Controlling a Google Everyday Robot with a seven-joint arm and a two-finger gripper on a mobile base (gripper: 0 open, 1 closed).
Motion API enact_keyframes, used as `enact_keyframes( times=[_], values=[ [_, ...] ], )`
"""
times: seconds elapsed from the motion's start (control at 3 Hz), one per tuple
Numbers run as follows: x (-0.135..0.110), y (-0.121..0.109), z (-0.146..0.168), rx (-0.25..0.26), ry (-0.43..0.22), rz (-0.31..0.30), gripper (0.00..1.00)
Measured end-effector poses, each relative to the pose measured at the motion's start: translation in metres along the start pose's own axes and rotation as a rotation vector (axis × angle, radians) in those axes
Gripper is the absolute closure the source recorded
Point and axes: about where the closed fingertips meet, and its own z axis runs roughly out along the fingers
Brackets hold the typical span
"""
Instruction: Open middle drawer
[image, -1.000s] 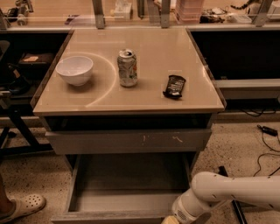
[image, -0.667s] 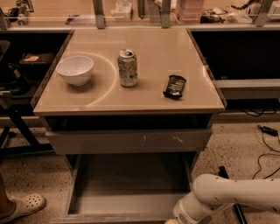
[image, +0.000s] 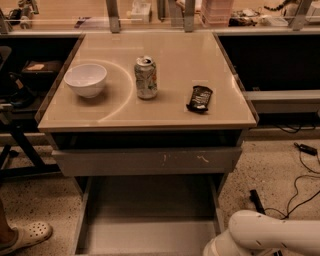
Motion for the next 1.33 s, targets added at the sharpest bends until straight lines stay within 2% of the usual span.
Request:
enact_keyframes(
  times=[0.33,0.67,1.0,1.33],
  values=[
    [0.002,0.003,-0.001,0.001,-0.001,0.006,0.00],
    [0.024,0.028,-0.014,0.011,-0.018,0.064,0.00],
    [0.024,0.028,-0.014,0.011,-0.018,0.064,0.00],
    [0.015,0.025,-0.032,0.034,-0.052,0.065,0.00]
  ],
)
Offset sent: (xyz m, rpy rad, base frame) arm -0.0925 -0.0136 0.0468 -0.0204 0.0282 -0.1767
